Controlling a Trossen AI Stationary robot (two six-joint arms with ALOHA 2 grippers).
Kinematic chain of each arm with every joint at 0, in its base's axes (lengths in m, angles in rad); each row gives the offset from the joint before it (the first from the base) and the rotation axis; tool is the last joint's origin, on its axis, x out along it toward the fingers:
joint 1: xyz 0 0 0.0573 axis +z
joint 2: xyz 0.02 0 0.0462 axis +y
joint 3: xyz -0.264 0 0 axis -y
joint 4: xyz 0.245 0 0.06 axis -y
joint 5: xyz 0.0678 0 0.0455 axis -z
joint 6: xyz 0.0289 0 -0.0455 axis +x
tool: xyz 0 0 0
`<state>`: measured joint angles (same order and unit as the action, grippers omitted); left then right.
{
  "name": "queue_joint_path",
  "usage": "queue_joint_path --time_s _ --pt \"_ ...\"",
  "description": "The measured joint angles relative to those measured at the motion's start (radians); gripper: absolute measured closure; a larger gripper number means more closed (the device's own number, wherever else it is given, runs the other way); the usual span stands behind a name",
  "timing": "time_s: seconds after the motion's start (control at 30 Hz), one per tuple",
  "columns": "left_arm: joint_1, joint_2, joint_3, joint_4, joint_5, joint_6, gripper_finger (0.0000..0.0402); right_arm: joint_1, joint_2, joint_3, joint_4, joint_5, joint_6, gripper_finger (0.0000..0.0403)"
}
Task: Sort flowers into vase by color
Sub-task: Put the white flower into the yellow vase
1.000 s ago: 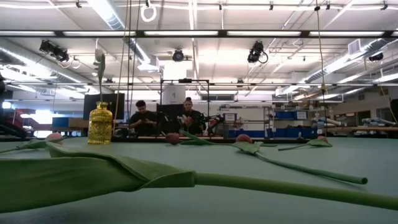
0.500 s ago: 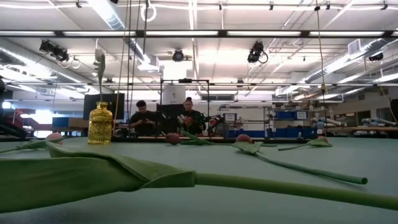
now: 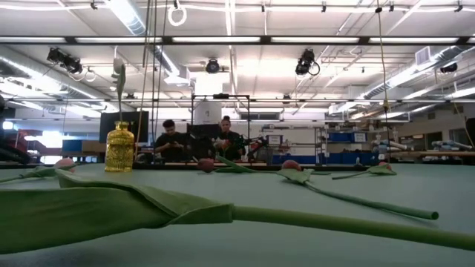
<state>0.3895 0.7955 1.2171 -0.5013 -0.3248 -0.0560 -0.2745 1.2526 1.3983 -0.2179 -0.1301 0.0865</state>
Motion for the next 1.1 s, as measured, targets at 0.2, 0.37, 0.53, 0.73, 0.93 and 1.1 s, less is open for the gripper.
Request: queue_joint_path --time_s 0.2,0.37,0.53,0.73,0.93,1.1 --pt "0.033 -0.035 -0.002 -0.076 0.005 0.028 0.0393 0.005 0.0 0.0 0.003 -0.036 0.016 0.0248" --pt "0.063 -0.091 -0.076 -0.067 0.011 0.046 0.0393 0.026 -0.001 0.0 -0.041 -0.018 -0.09 0.0254" --pt "0.068 -0.152 -0.147 -0.035 0.041 0.009 0.0393 0.036 0.006 -0.001 -0.054 -0.024 -0.102 0.0254" --pt "0.068 -0.184 -0.16 -0.033 0.042 -0.006 0.0392 0.035 -0.028 0.0 -0.077 -0.028 -0.089 0.0254" --pt "0.068 -0.197 -0.16 -0.034 0.04 -0.019 0.0391 0.03 -0.112 0.0 -0.21 -0.006 -0.082 0.0254" --pt "0.068 -0.196 -0.245 -0.019 0.038 -0.054 0.0392 0.029 -0.161 -0.078 -0.192 0.0 -0.091 0.0255"
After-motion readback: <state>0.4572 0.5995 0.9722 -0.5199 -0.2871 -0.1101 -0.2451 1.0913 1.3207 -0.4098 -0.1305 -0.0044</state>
